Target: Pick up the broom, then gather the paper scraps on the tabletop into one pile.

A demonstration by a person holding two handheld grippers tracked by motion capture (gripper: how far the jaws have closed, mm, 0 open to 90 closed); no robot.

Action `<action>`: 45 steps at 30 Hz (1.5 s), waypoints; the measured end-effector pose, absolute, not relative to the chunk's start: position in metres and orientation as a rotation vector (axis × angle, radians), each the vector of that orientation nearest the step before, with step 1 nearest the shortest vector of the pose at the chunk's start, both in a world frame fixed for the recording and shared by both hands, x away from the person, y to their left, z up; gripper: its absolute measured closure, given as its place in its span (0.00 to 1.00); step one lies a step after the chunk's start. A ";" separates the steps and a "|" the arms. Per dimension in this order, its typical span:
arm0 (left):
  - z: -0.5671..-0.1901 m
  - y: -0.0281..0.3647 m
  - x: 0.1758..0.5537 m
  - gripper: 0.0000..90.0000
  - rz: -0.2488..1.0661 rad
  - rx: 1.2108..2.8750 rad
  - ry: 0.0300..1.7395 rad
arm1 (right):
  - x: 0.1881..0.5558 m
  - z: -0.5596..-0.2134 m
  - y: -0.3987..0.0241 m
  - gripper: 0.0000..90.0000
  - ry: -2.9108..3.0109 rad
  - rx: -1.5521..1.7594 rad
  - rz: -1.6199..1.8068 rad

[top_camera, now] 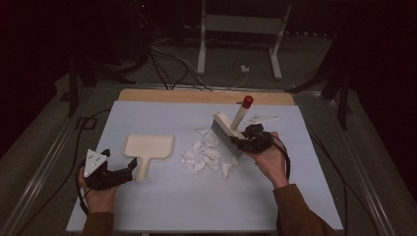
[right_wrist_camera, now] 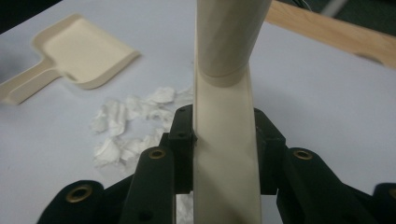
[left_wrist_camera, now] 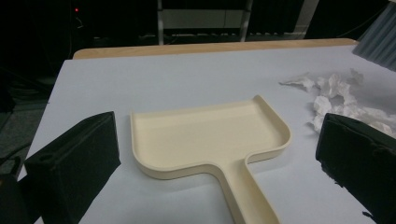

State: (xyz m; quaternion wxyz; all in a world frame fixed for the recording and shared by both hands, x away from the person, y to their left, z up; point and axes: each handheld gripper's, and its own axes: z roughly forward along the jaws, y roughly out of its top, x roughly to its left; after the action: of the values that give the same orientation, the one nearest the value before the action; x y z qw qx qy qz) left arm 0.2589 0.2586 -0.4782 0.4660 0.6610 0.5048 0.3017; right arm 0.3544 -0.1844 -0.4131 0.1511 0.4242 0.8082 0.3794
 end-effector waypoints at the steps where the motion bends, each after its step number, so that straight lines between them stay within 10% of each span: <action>1: -0.478 0.259 0.259 0.00 0.741 1.622 1.240 | 0.354 -0.413 -0.185 0.76 2.307 1.227 1.075; 45: -0.482 0.256 0.257 0.00 0.744 1.622 1.248 | 0.350 -0.455 -0.208 0.76 2.137 1.506 0.729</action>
State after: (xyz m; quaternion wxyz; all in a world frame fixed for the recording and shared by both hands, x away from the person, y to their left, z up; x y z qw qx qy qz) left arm 0.2569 0.2564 -0.4816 0.4635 0.6602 0.5077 0.3026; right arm 0.3495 -0.2076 -0.4547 0.2121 0.5424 0.7694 0.2624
